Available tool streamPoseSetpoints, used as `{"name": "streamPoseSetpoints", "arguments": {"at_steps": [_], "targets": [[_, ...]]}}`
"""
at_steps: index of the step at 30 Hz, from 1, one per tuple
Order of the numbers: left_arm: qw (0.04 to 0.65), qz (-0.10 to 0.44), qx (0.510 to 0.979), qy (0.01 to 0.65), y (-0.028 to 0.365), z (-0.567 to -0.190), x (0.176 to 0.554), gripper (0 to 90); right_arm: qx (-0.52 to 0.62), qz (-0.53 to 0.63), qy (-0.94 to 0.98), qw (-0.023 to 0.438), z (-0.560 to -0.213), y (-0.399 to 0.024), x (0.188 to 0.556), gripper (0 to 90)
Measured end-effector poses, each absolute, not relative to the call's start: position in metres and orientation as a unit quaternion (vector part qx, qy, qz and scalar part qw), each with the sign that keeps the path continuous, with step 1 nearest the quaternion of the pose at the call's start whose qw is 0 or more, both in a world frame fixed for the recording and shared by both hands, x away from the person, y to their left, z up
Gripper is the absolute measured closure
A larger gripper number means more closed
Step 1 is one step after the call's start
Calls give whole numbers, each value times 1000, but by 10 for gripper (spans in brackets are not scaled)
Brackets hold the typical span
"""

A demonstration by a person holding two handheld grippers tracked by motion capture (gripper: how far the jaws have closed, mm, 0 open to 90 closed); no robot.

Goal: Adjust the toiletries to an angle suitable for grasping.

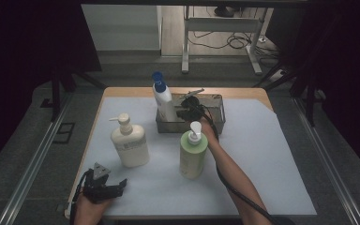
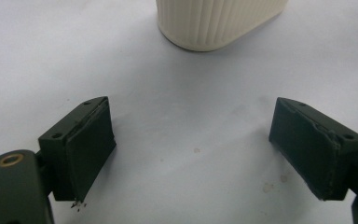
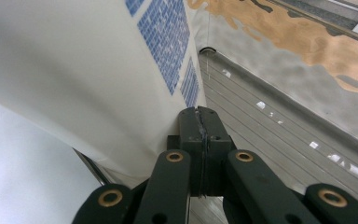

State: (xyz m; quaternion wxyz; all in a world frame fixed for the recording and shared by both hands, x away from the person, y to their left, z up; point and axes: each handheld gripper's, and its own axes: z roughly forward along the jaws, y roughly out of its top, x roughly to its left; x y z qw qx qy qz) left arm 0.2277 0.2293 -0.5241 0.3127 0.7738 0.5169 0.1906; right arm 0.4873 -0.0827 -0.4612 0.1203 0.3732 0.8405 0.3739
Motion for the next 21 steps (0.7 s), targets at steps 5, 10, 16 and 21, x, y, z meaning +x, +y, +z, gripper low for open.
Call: {"name": "streamPoseSetpoints", "arguments": {"at_steps": [5, 10, 16, 21], "targets": [[312, 191, 774, 517, 229, -524, 228, 133, 373, 373, 841, 117, -461, -83, 488, 894], [312, 190, 774, 517, 229, -524, 228, 133, 373, 371, 842, 115, -462, -83, 487, 894], [312, 190, 774, 517, 229, -524, 228, 133, 371, 372, 844, 112, -463, -84, 486, 894], [312, 190, 774, 517, 229, -524, 228, 133, 363, 378, 846, 102, -462, -82, 484, 894]]}}
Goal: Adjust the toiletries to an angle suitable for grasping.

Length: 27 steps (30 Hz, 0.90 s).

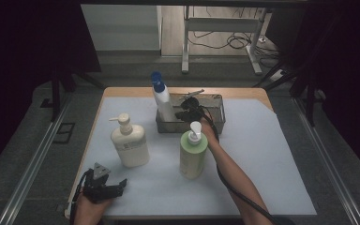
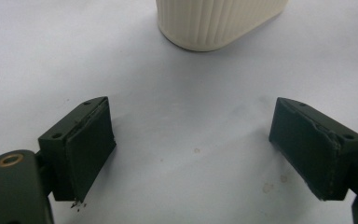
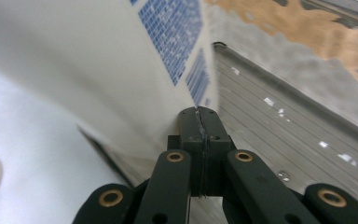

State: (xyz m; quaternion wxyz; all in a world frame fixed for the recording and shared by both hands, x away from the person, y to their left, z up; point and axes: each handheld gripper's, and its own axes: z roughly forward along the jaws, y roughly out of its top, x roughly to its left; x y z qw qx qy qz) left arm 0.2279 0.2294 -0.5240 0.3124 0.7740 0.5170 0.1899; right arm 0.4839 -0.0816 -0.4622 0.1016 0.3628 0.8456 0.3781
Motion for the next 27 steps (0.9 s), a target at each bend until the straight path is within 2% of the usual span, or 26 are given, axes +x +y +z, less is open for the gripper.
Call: {"name": "streamPoseSetpoints", "arguments": {"at_steps": [15, 16, 21, 27], "targets": [[312, 190, 774, 517, 229, -524, 228, 133, 352, 377, 851, 104, -465, -73, 483, 871], [312, 190, 774, 517, 229, -524, 228, 133, 353, 373, 850, 117, -463, -73, 484, 870], [313, 190, 774, 517, 229, -524, 228, 133, 375, 364, 843, 127, -459, -71, 495, 876], [313, 190, 774, 517, 229, -524, 228, 133, 393, 364, 836, 122, -461, -71, 506, 876]]}}
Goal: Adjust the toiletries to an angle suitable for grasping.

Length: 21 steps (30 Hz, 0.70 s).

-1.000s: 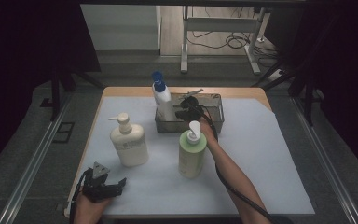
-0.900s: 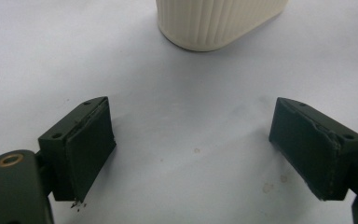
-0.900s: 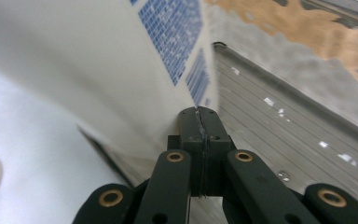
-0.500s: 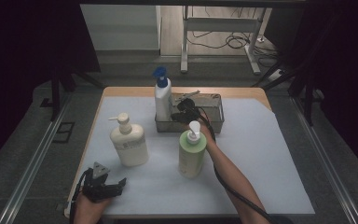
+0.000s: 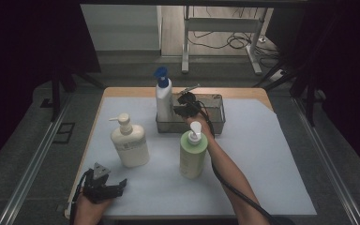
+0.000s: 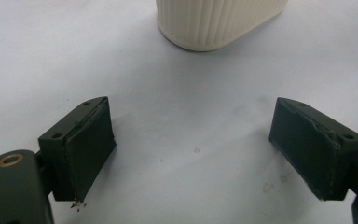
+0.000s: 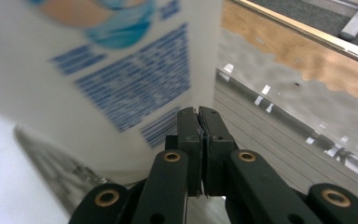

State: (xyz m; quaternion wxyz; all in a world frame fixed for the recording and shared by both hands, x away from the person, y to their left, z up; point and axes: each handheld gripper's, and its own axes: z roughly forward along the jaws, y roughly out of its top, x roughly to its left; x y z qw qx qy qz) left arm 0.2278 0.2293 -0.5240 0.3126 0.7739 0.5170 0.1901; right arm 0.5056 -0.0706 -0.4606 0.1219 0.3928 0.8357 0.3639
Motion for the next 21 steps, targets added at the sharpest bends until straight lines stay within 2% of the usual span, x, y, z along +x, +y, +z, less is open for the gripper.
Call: {"name": "streamPoseSetpoints", "arguments": {"at_steps": [21], "targets": [[313, 189, 774, 517, 229, -524, 228, 131, 375, 354, 849, 111, -458, -66, 501, 893]]}}
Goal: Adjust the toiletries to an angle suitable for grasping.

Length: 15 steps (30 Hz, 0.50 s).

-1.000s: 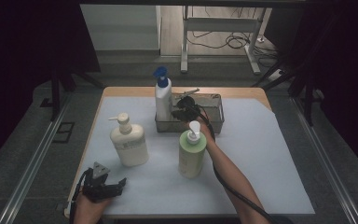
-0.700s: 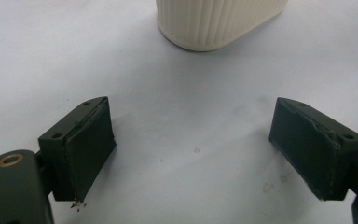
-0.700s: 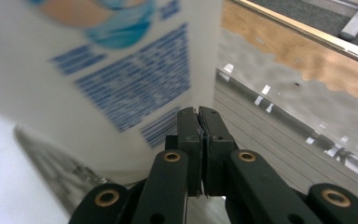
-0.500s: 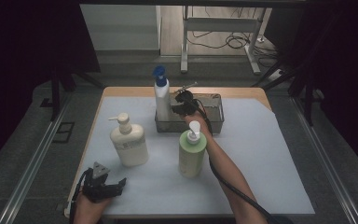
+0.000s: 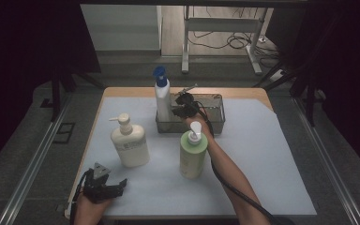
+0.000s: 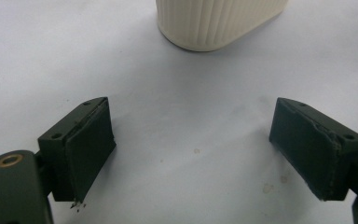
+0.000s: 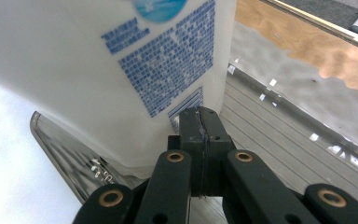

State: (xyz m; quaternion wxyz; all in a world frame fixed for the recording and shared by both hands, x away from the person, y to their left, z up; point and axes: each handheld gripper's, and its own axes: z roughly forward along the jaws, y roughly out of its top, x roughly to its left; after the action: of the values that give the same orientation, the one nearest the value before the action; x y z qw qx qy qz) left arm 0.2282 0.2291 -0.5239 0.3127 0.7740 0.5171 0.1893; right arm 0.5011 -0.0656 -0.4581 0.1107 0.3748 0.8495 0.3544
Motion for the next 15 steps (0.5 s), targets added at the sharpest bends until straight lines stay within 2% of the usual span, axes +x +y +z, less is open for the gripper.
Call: {"name": "streamPoseSetpoints", "arguments": {"at_steps": [15], "targets": [[313, 189, 774, 517, 229, -524, 228, 131, 393, 367, 835, 117, -455, -70, 506, 818]]}}
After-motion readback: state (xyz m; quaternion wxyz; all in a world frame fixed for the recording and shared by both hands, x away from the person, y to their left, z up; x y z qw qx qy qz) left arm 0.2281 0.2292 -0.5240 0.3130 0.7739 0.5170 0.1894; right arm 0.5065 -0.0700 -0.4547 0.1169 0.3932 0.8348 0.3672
